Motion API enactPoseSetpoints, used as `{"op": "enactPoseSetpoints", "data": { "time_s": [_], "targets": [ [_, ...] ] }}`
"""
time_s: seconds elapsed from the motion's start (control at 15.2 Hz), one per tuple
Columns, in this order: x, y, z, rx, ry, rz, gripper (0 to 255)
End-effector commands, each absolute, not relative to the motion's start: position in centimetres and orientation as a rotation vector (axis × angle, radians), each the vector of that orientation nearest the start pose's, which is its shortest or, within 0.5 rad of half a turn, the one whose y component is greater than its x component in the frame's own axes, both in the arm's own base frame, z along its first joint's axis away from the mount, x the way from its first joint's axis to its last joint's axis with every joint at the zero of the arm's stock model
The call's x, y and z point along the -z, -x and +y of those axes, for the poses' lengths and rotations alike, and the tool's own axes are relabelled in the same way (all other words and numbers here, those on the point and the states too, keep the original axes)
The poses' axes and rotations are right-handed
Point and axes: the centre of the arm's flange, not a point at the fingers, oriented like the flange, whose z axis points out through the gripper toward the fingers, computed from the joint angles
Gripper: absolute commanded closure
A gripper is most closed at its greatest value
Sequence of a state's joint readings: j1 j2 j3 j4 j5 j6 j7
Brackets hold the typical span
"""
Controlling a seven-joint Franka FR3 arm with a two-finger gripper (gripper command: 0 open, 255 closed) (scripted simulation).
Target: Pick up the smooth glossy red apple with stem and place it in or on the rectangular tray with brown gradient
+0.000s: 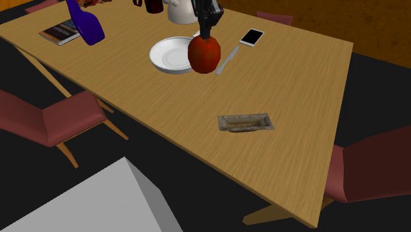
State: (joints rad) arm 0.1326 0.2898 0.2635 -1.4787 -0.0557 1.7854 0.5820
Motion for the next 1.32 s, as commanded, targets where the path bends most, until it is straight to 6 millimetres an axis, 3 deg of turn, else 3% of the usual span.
{"op": "enactPoseSetpoints", "data": {
  "time_s": [0.0, 0.99, 1.06, 1.25],
  "targets": [
    [-52.4, -60.9, 22.9, 0.022, 3.098, 0.289, 255],
    [-59.3, -61.1, 4.3, 0.022, 3.098, 0.289, 255],
    [-60.1, -61.1, 2.3, 0.022, 3.098, 0.289, 255],
    [-58.5, -61.1, 2.3, 0.022, 3.098, 0.289, 255]
  ]
}}
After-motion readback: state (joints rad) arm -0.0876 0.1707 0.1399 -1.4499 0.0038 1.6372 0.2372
